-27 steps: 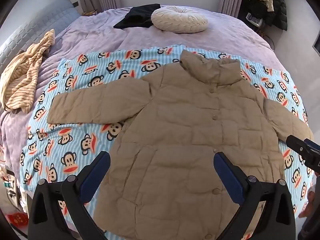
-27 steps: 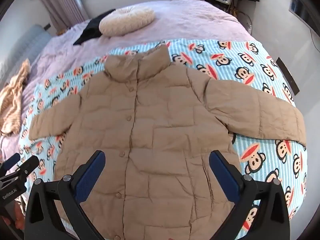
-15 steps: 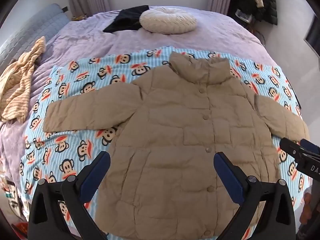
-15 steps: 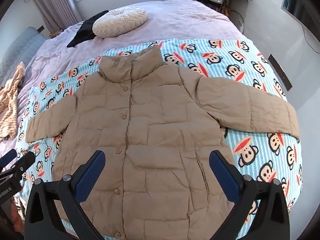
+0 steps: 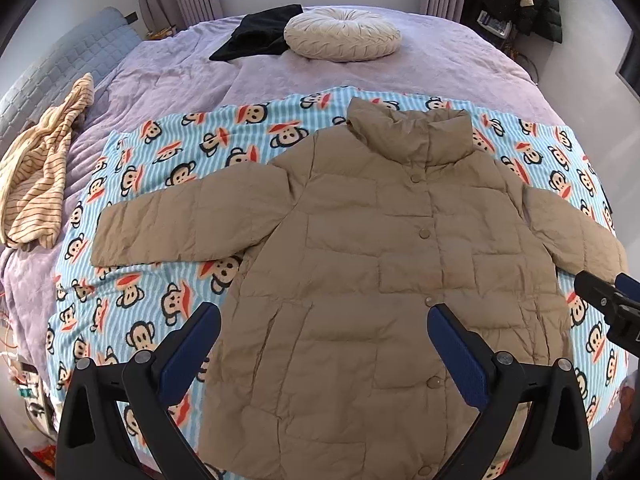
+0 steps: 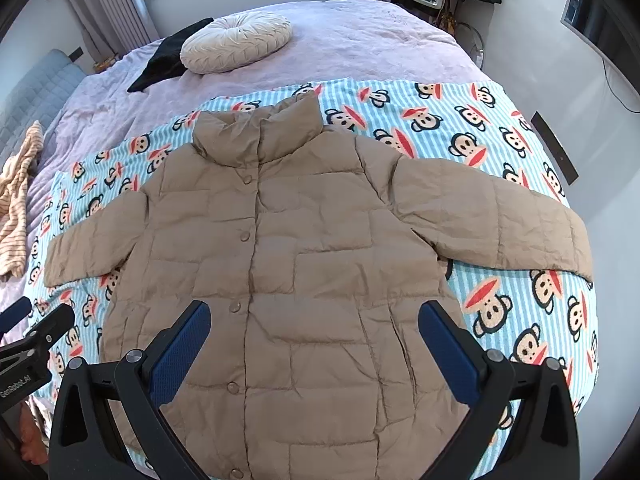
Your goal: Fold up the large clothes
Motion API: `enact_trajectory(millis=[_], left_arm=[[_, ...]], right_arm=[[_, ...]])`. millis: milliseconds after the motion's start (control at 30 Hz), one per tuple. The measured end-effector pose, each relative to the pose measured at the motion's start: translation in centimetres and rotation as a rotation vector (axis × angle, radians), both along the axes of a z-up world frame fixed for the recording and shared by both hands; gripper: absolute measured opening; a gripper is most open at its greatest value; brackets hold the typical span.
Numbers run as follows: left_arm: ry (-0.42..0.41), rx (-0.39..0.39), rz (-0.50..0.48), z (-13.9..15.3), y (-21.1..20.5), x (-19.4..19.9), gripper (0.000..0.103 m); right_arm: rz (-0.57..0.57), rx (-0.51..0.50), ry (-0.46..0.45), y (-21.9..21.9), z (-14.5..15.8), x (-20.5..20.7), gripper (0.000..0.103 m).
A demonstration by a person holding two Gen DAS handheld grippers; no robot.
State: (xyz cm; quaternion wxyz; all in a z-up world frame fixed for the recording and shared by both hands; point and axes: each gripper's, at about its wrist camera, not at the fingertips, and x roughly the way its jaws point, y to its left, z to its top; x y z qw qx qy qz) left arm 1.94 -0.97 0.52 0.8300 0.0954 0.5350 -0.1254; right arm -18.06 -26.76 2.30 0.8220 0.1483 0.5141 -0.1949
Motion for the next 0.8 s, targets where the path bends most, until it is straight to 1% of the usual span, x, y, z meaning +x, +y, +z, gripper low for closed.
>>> enact_trajectory(millis=[800], left_arm=[[-0.003,0.008,-0.019,-0.24,-0.77,0.97,0.103]], right_arm=[[0.005,-0.012,0.011,0.35,-0.12,0.86,0.103]])
